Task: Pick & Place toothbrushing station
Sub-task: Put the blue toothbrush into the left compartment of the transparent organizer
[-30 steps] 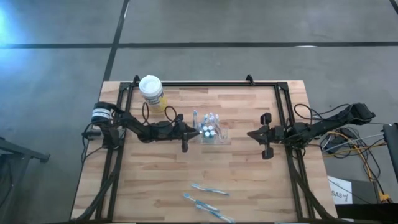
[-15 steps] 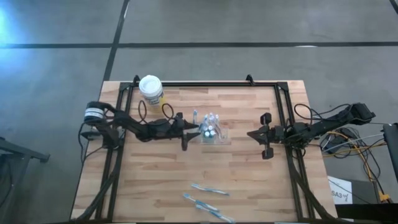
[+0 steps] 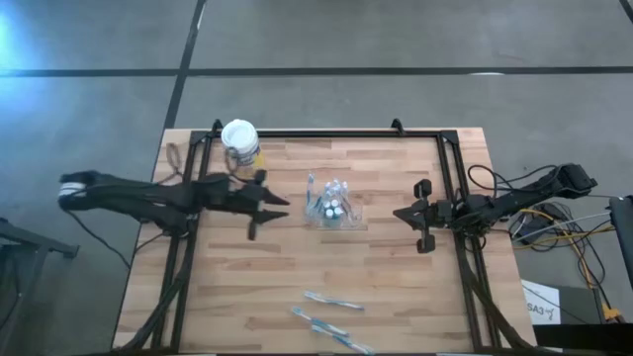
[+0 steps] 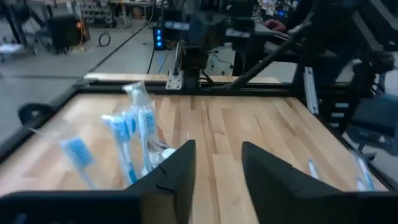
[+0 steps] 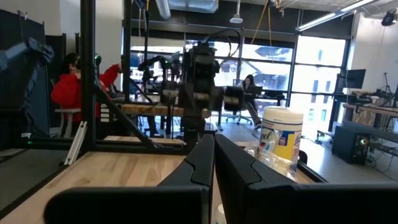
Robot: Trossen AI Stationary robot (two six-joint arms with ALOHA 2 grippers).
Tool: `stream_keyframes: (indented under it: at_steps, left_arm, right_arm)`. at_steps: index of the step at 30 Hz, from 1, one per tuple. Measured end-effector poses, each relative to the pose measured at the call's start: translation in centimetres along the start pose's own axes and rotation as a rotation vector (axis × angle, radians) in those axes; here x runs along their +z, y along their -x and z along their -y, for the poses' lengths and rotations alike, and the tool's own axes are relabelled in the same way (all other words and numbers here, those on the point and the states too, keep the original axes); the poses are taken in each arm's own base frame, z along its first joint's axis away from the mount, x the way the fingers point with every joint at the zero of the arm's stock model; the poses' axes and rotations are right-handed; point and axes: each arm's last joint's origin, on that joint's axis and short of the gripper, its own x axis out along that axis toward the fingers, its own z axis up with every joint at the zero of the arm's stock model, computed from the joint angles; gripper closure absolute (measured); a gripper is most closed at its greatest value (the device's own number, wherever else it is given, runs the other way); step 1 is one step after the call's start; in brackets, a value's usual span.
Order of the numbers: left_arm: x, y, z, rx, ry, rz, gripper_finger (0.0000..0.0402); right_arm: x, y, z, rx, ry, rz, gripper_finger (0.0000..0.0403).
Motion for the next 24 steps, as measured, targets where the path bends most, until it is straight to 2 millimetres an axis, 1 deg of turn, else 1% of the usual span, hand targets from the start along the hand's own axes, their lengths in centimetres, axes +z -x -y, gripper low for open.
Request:
stream_keyframes:
  at_steps: [4, 7, 8, 10, 13, 16, 20, 24]
  left_arm:
    - [1.5, 4.0, 0.4, 0.022, -0.026, 0.033, 0.0327]
    - [1.9, 6.6, 0.6, 0.068, -0.038, 0.051, 0.0377]
    - [1.8, 7.3, 0.7, 0.082, -0.044, 0.048, 0.0389]
    - [1.5, 8.4, 0.7, 0.115, -0.044, 0.057, 0.0394]
    - [0.4, 9.5, 0.6, 0.145, -0.043, 0.094, 0.0392]
    - [-1.1, 10.1, 0.6, 0.166, -0.059, 0.118, 0.0394]
    - [-3.6, 10.2, 0.3, 0.217, -0.016, 0.131, 0.0397]
    - [-5.2, 10.3, 0.2, 0.251, 0.023, 0.156, 0.0394]
  right_arm:
    - [0.0, 0.0, 0.0, 0.0, 0.0, 0.0, 0.0394]
    - [0.0, 0.0, 0.0, 0.0, 0.0, 0.0, 0.0394]
    - [0.0, 0.0, 0.0, 0.0, 0.004, 0.0, 0.0394]
    - [0.0, 0.0, 0.0, -0.001, 0.007, 0.0, 0.0394]
    - [0.0, 0.0, 0.0, -0.002, 0.007, 0.0, 0.0394]
    - [0.0, 0.0, 0.0, -0.003, 0.01, 0.0, 0.0394]
    - [0.0, 0.0, 0.0, -0.003, 0.011, 0.0, 0.0394]
    - [0.0, 0.0, 0.0, -0.003, 0.01, 0.0, 0.0394]
